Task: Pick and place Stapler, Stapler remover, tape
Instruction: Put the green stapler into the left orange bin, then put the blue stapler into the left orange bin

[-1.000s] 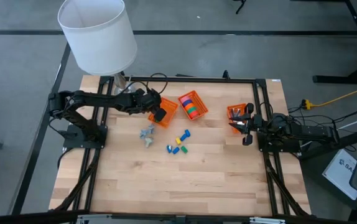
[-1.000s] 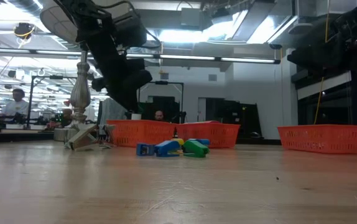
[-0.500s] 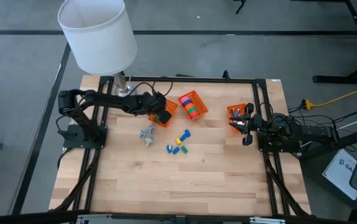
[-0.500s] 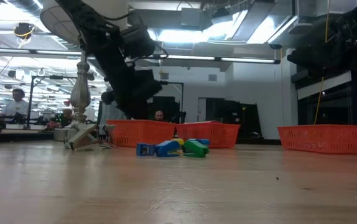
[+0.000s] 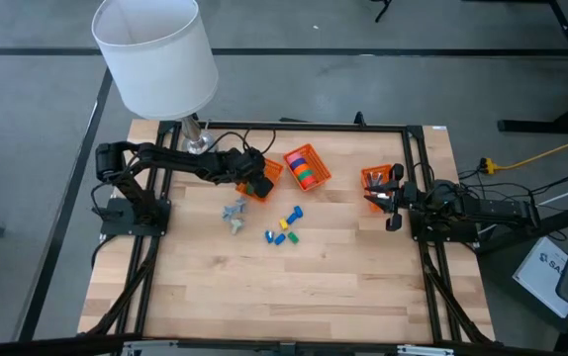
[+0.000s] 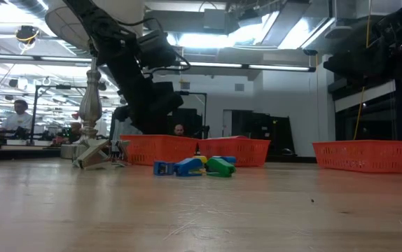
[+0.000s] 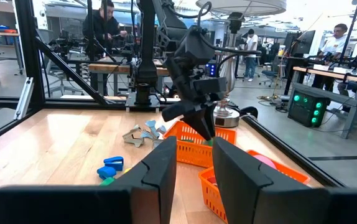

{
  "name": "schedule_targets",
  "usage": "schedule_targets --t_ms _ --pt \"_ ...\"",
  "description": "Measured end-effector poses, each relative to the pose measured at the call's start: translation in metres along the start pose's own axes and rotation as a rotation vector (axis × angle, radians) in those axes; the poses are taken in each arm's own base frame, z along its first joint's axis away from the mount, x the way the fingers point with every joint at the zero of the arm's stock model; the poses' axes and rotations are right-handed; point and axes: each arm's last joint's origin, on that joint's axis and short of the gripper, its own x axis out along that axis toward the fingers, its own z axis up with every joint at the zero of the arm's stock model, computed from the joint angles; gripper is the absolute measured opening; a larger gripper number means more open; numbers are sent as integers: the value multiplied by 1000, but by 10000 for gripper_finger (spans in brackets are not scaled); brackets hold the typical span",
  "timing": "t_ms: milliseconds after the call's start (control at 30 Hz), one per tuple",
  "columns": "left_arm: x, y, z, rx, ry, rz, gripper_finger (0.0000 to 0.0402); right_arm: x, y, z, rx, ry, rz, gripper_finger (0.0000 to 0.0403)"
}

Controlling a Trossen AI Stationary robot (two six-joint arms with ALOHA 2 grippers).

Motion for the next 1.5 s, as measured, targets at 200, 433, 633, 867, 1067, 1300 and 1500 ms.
schedule_targets --t_ms 200,433,633,867,1067,1300,1500 --pt "0 0 0 -21 -10 20 116 0 0 0 0 0 0 108" --pt "-3 -2 5 22 -27 16 133 0 0 0 0 0 0 108" --pt "-15 -20 22 156 -95 -23 132 0 0 0 0 0 0 108" --pt "-32 -50 29 363 -162 -90 132 0 0 0 0 0 0 108" --pt "-44 -75 22 519 -242 -172 130 0 0 0 0 0 0 108" --pt "-59 -103 15 644 -336 -363 131 0 0 0 0 0 0 108" --pt "-66 -115 8 693 -348 -495 132 0 0 0 0 0 0 108"
